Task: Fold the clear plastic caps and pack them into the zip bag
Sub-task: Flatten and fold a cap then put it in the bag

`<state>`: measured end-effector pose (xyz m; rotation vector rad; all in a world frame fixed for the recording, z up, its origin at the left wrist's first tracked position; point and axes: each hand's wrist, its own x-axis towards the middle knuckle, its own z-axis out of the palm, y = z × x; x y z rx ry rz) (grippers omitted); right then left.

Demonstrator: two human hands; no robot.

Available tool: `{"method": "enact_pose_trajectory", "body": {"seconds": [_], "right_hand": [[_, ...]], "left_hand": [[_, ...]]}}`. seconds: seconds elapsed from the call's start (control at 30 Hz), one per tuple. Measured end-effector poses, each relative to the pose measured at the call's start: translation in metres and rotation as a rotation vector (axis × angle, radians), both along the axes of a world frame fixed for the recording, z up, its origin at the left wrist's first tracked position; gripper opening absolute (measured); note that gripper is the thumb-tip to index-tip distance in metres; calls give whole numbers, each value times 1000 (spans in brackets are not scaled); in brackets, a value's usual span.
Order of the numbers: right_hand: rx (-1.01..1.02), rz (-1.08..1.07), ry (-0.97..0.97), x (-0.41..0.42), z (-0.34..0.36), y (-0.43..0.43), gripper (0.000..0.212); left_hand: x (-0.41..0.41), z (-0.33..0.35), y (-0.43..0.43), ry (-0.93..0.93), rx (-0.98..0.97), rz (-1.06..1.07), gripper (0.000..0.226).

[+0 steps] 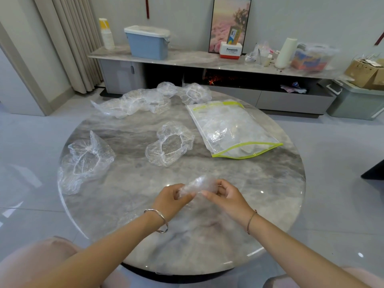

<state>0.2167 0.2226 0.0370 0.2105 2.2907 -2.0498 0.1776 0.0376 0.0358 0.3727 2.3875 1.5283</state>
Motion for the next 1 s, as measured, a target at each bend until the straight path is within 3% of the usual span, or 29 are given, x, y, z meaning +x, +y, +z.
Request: {"method": "enact_pose_trajectory", "body": {"seconds": [0.1, 0.23, 0.37, 0.47, 0.53, 0.63, 0.73, 0.83, 0.9, 1.0], "right_hand": [[-10, -63, 14, -2, 6, -5, 18], [412, -105, 360, -4, 12, -6, 18], [839, 33, 814, -1, 15, -3, 21], [1055, 99, 954, -3, 11, -1, 31], [1106, 153, 970, -3, 9, 2, 32], [932, 192, 777, -2, 5, 5, 41], [334, -13, 360, -2, 16, 3, 34], [-138, -83, -67, -4, 25, 5, 40], [-278, -39, -213, -4, 25, 6, 46], [-325, -62, -251, -1, 27, 8, 26]], "left_hand": [[4, 8, 7, -295, 169, -50, 16], [4, 18, 12, -642, 341, -47, 18], [1, 25, 10, -816, 517, 21, 24], [-7, 28, 6, -953, 700, 34, 31], [-10, 31, 7, -949, 712, 5, 37], [-10, 27, 13, -811, 607, 29, 22], [-13, 22, 19, -655, 525, 91, 6], [-16, 21, 24, -520, 464, 59, 16], [-16, 20, 30, -470, 466, 32, 21], [-17, 15, 39, -438, 416, 66, 20]]}}
